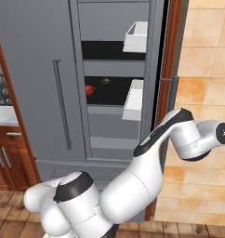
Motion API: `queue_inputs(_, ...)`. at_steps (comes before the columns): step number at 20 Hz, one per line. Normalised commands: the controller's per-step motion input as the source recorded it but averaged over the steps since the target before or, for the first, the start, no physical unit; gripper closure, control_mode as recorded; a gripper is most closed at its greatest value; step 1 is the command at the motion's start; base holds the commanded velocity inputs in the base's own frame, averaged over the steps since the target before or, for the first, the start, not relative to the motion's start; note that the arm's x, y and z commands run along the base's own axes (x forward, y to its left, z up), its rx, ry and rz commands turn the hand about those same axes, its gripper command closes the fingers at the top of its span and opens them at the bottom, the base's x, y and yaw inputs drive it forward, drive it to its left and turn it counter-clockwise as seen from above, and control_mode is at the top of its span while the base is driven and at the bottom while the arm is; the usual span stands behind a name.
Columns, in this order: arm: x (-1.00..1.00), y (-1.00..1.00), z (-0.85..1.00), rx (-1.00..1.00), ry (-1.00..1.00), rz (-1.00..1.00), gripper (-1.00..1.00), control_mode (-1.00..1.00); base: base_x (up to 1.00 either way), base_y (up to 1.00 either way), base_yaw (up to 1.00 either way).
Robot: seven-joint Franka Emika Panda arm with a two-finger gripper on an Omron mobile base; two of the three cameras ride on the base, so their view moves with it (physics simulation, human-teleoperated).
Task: Place the onion in the correct fridge rack based on whether it is a fruit or vegetable. Finally, close the fridge door.
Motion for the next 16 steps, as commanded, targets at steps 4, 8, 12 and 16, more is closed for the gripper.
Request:
queue_inputs(4, 0.04, 0.93, 0.00, -0.01, 0.00, 0.00, -1.00, -1.00, 0.00, 0.00, 0.00)
queue_inputs(8, 0.10, 1.00, 0.00, -0.03, 0.00, 0.00, -1.00, -1.00, 0.00, 0.00, 0.00)
queue_inputs(12, 0.36, 0.99, 0.00, -0.02, 0.00, 0.00, -1.00, -1.00, 0.00, 0.00, 0.00)
queue_inputs(16, 0.41, 0.98, 0.00, 0.00, -0.01, 0.00, -1.00, -1.00, 0.00, 0.00, 0.00)
